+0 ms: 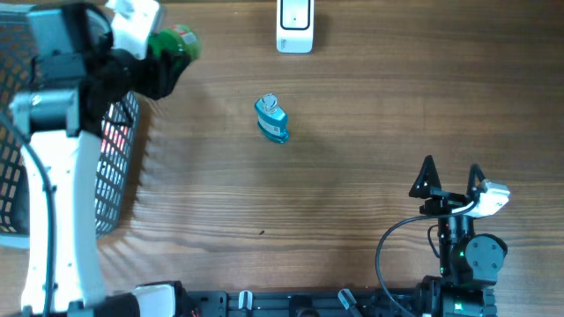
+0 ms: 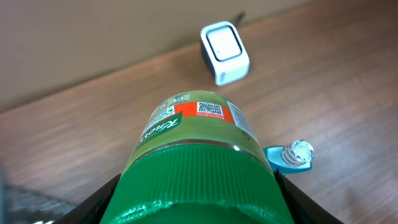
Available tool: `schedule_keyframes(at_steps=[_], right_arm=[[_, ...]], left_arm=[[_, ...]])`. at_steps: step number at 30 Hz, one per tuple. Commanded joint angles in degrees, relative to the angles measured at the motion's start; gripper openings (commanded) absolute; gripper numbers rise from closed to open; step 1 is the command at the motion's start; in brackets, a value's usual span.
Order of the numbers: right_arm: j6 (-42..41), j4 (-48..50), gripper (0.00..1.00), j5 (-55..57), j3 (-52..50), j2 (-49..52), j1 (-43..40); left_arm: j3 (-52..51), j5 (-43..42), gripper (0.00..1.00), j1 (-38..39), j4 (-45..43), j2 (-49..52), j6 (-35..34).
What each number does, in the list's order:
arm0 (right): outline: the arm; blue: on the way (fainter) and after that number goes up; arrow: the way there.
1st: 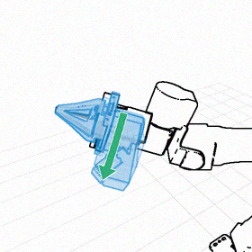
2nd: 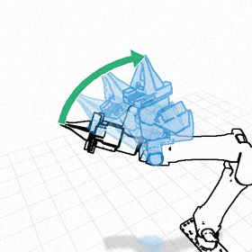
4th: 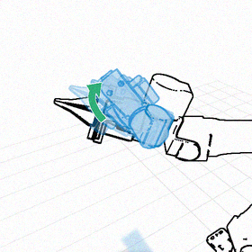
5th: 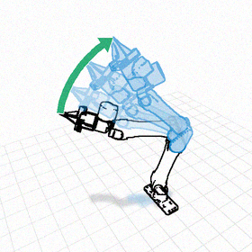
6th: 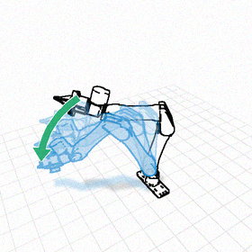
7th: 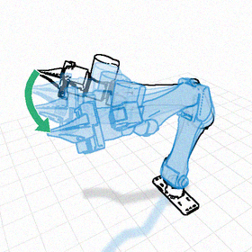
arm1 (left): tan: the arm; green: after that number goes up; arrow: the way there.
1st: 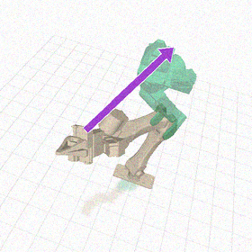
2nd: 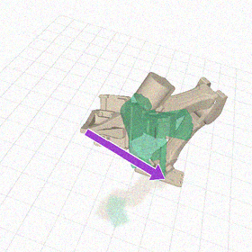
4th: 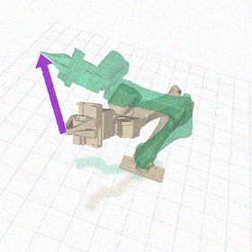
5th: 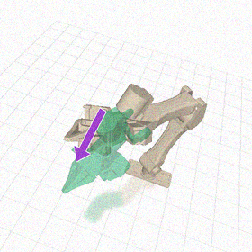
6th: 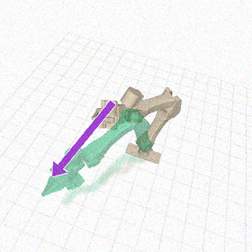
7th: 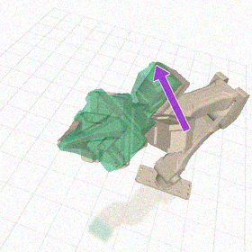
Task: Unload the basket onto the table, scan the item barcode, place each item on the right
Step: 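Lift the green-capped jar out and carry it toward the scanner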
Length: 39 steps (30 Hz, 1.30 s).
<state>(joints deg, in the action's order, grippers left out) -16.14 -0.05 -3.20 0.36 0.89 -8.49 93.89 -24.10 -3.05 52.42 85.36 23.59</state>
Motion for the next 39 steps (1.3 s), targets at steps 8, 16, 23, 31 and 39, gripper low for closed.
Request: schedule_keyframes(at_steps=[8, 16, 23, 31, 39], right_arm=[[1.0, 0.2, 1.00, -0.7, -0.1, -0.5, 0.2], [1.0, 0.2, 1.00, -0.7, -0.1, -0.5, 0.2], [0.9, 0.2, 1.00, -0.7, -0.1, -0.5, 0.2], [1.0, 0.2, 1.00, -0.7, -0.1, -0.5, 0.2], [1.0, 0.2, 1.00, -0.7, -0.1, -0.5, 0.2]], left_arm=[[1.4, -1.2, 0.57, 5.1, 0.0, 13.3, -0.5], [1.4, -0.7, 0.56, 7.5, 0.3, 23.3, -0.5], [0.9, -0.3, 0.56, 7.5, 1.0, 28.8, -5.4], [0.9, 3.1, 0.55, 9.1, 1.0, 30.5, -20.4], [0.9, 19.2, 0.56, 15.3, 1.0, 30.6, -44.8]])
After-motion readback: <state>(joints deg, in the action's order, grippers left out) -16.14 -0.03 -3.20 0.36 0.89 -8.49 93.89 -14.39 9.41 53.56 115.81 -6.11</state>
